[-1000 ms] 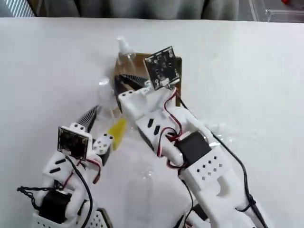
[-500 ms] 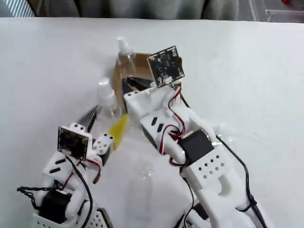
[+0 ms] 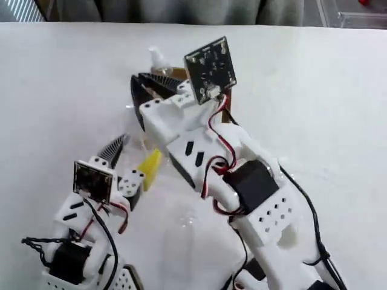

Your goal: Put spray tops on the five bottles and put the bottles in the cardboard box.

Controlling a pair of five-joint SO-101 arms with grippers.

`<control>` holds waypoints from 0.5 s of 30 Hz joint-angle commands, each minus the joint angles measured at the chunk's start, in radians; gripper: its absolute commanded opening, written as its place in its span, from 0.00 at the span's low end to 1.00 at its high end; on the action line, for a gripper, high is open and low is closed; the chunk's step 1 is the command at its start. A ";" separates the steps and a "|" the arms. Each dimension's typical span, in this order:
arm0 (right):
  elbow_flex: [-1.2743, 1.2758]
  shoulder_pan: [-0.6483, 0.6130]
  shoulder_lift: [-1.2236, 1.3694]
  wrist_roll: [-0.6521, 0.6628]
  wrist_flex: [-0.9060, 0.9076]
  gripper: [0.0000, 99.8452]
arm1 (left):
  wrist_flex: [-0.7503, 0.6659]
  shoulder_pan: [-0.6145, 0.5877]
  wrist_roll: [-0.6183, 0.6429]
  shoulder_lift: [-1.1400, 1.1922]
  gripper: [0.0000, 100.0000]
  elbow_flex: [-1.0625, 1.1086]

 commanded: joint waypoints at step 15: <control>-0.051 0.048 -0.128 0.000 0.240 0.02 | -0.029 0.010 -0.011 -0.010 0.04 -0.015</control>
